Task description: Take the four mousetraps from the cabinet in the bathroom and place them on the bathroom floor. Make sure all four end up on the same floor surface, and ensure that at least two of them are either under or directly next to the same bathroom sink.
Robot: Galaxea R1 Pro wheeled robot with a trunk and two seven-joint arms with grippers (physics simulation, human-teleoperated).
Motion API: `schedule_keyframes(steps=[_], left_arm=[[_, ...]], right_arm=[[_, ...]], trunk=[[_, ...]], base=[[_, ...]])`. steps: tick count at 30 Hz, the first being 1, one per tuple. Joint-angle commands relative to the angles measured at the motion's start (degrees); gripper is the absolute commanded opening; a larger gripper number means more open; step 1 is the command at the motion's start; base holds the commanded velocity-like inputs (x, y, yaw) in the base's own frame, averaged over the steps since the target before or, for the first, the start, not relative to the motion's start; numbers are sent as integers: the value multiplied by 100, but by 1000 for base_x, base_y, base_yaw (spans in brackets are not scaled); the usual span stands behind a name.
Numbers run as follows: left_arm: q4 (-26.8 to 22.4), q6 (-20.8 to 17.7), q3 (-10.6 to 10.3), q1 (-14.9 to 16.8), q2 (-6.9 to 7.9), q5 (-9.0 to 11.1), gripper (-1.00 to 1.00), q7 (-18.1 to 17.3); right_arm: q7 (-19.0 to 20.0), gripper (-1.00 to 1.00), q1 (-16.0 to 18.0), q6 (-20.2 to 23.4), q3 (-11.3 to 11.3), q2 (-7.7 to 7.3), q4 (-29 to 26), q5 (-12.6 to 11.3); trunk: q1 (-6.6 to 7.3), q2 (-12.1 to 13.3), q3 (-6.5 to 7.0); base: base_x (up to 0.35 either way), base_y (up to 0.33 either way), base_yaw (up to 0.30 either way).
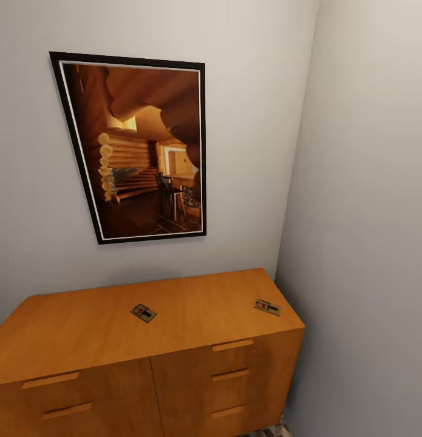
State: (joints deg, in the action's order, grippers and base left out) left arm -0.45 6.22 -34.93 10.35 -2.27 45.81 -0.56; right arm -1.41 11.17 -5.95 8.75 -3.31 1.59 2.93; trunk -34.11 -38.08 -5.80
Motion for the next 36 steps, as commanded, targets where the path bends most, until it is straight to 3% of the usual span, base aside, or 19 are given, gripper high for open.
schedule_keyframes(steps=[1, 36], left_arm=[[6, 20, -49, 4, -2, 51, 100, -6], [7, 20, -47, 5, -2, 51, 100, -4]], right_arm=[[-13, 100, 7, -29, 21, 2, 17, 31], [-59, 100, 7, 8, -5, 45, 17, -1]], trunk=[[-2, -8, -10], [-2, -8, -10]], base=[[0, 0, 0], [0, 0, 0]])
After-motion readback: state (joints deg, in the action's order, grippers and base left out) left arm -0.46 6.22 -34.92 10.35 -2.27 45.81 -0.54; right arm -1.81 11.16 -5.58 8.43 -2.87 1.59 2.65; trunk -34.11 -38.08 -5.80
